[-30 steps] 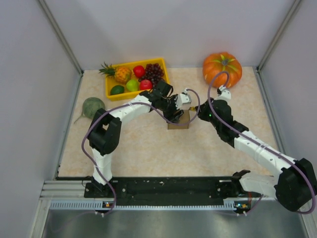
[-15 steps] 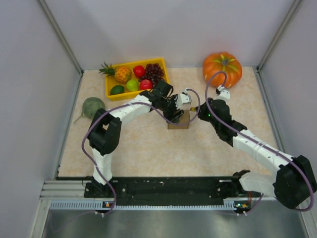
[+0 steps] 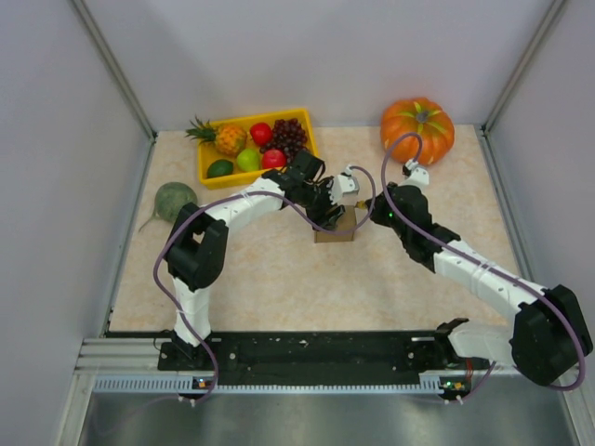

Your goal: Unpack the express box

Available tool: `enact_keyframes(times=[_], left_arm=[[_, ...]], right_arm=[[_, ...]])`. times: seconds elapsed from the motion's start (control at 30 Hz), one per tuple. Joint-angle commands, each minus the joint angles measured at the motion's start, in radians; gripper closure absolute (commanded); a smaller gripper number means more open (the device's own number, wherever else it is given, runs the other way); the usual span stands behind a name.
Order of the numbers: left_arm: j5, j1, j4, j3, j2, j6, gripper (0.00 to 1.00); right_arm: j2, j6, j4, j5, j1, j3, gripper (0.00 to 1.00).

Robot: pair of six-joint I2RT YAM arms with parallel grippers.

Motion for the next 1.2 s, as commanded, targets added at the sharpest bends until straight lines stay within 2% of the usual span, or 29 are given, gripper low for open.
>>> enact_keyframes(times=[0.0, 0.27, 1.17], left_arm=[[-0.019, -0.001, -0.089, 0.004, 0.041, 0.006, 0.55], [0.023, 0.022, -0.112, 0.035, 0.064, -0.007, 0.56], [0.028, 0.026, -0.108, 0.029, 0.076, -0.011, 0.58]], right_arm=[[-0.033, -0.011, 0.016, 0.024, -0.011, 0.057, 1.0], [-0.061, -0.022, -0.003, 0.013, -0.011, 0.067, 1.0], [0.039, -0.014, 0.002, -0.044, -0.01, 0.07, 1.0]])
